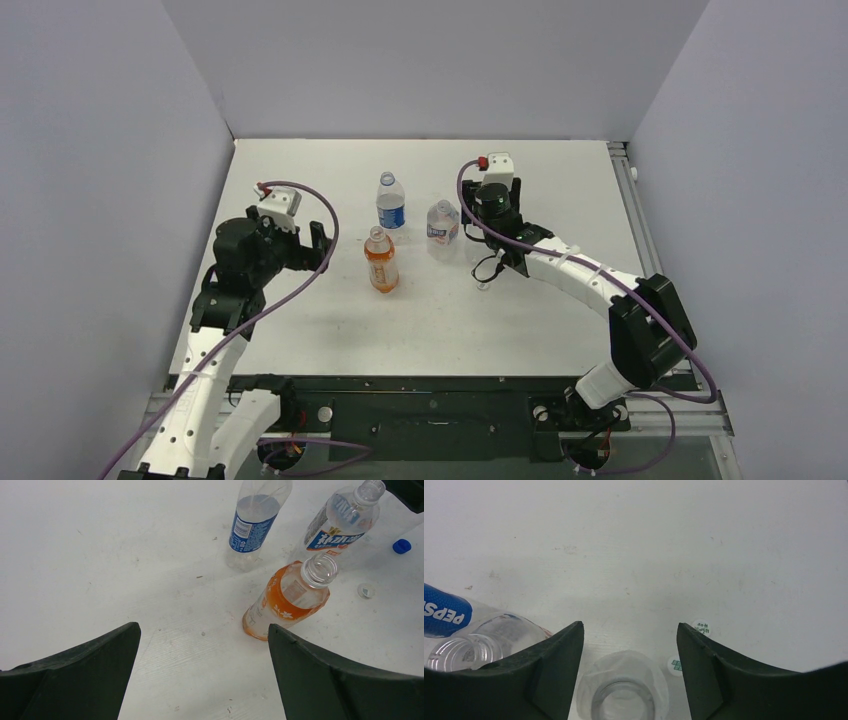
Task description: Unscrew the bottle caps
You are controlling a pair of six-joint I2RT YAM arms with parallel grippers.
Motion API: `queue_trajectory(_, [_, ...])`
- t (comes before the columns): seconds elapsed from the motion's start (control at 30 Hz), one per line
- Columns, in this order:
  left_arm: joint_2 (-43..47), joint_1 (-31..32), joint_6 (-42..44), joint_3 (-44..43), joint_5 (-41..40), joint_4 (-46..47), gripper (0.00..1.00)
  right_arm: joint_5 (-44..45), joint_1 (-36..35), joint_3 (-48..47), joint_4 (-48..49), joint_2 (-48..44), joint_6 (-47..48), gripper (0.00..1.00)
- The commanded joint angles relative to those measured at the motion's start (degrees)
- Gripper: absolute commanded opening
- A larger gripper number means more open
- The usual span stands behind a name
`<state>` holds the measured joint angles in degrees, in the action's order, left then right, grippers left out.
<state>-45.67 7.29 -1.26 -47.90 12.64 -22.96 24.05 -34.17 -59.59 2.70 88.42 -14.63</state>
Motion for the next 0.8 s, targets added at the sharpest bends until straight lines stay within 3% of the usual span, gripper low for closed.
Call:
queue_trajectory(0.0, [0.9, -0.36, 0.46, 0.42, 0.69, 3.72, 0.97, -0.26, -0.48, -0.81, 0.33, -3.06, 0.12, 0.65])
queue_trajectory(0.23, [0.7, -0.35, 0.42, 0.7, 0.7, 4.15, 0.97, -0.54, -0.9, -1.7, -0.95, -5.78, 0.75, 0.77])
queue_trajectory(0.6, [-0.16, -0.35, -0.38, 2.37, 0.13, 6.81, 0.97, -0.27, -0.82, -2.66, -4.87, -13.6, 0.23, 0.81])
queue_trajectory(0.77, [-4.18, -0.47, 0.77, 4.66, -3.79, 11.06, 0.97, -0.58, 6.8, 3.44, -3.53, -21.47, -5.11, 0.82])
